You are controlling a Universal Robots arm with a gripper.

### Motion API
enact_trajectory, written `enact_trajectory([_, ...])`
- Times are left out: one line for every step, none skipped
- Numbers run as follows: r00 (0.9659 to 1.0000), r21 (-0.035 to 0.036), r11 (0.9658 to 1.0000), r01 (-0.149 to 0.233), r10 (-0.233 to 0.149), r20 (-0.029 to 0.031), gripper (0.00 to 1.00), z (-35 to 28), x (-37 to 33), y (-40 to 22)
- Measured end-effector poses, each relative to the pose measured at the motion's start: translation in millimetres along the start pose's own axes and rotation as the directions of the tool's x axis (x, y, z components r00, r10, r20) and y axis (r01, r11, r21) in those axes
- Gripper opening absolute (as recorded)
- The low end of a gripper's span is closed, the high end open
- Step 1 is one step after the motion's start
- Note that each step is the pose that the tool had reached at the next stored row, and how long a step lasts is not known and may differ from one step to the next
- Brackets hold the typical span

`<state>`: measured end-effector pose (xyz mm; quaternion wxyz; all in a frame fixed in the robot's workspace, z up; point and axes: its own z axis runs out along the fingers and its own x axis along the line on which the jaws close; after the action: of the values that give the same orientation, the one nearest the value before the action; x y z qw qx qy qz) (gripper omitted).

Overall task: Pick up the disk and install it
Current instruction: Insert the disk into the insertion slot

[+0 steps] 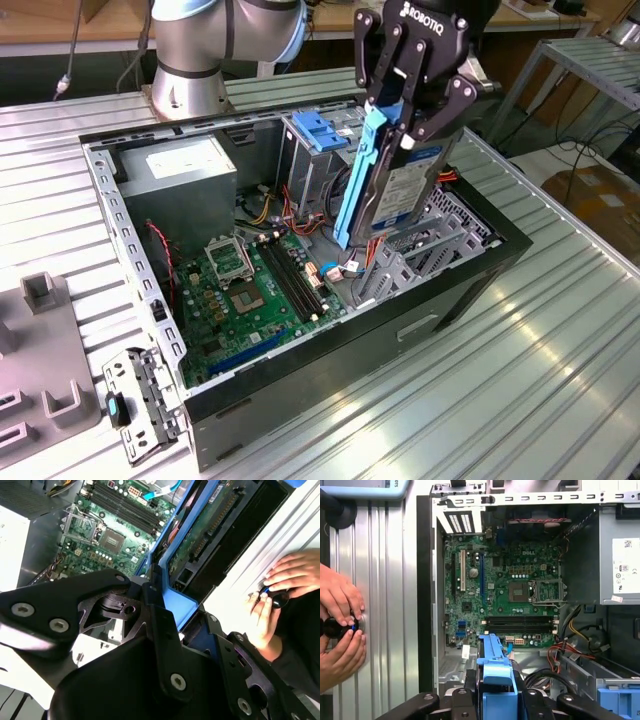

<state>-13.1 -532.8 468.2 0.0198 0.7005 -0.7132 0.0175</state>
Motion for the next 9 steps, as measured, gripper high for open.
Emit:
enact_trajectory([1.0,-0.0001,1.0,0.0,0.0,-0.0005,0.37,0.1,0.1,-2.7])
enact_trajectory([1.0,-0.0001,1.0,-0.001,0.001,-0.0006,0.37,0.2,0.1,-5.2])
enact_trajectory([1.0,0.0,1.0,-0.001,0.001,-0.0005,0.37,0.5,0.1,-8.1])
enact_trajectory([1.0,-0.0001,1.0,-0.001,0.001,-0.0005,0.37,0.7,0.1,-10.6])
enact_trajectory([1.0,-0.0001,1.0,-0.001,0.001,-0.0006,0.37,0.9,0.0,-14.3])
enact_trajectory([1.0,-0.0001,1.0,-0.001,0.001,-0.0007,0.37,1.0,0.0,-16.7])
enact_trajectory([1.0,0.0,1.0,-0.001,0.001,-0.0007,0.37,1.2,-0.1,-21.4])
enact_trajectory([1.0,-0.0001,1.0,-0.001,0.001,-0.0007,0.37,1.4,-0.2,-26.4])
enact_trajectory([1.0,-0.0001,1.0,-0.001,0.001,-0.0007,0.37,1.6,-0.3,-30.2])
